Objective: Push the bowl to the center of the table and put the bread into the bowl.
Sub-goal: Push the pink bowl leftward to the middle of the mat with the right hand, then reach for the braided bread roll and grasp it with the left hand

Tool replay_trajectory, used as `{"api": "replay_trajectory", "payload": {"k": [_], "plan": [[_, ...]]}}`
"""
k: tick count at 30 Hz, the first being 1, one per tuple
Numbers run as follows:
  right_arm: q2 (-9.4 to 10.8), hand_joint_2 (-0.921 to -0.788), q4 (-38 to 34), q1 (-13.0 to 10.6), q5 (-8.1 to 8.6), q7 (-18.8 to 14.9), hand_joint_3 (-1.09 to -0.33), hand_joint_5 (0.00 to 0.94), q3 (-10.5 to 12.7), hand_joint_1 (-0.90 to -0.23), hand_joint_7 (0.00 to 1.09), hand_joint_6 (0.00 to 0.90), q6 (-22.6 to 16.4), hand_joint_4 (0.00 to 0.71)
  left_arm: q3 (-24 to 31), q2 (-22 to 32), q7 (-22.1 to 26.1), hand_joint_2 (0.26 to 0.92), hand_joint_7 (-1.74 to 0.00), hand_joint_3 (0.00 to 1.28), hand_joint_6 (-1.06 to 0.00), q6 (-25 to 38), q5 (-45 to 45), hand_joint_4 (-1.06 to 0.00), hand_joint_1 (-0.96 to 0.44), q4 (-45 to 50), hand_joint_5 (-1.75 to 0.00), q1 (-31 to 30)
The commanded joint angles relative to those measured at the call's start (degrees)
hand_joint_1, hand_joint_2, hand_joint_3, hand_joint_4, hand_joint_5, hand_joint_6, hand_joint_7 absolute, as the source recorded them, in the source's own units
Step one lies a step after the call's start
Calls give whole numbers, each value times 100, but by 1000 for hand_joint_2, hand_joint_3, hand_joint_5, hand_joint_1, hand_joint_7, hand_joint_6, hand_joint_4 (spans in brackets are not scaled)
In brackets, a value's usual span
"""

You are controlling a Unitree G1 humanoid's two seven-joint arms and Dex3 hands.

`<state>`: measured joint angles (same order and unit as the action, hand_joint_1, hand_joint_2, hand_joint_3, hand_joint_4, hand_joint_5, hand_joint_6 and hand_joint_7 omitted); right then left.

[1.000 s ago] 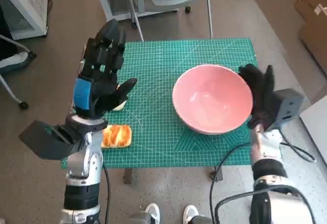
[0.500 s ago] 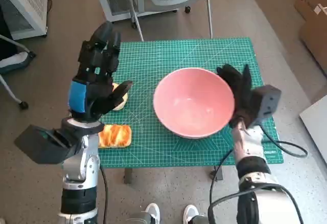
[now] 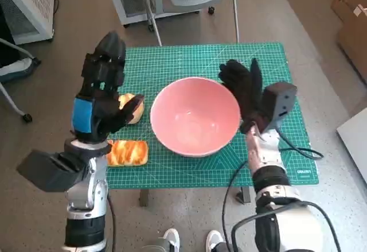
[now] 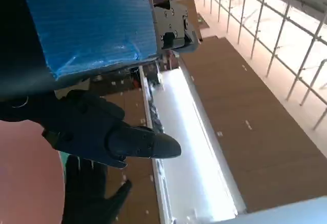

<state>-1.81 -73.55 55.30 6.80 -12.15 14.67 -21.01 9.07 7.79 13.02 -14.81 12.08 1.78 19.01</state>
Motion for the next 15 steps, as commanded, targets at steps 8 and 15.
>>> {"api": "replay_trajectory", "payload": {"k": [8,15], "plan": [[-497,-921,612,-50,0,-266,-602,3,-33,-326,2,375,-646,284,121,124,-135,921,-427,227,1,-42,-49,-54,-550,297,-5,-249],[-796,-921,1217,-188,337,-800,-560,1,156,-344,1,373,-1585,275,272,388,-108,921,-435,204,1,-32,-124,-57,-552,417,-5,-325]]}}
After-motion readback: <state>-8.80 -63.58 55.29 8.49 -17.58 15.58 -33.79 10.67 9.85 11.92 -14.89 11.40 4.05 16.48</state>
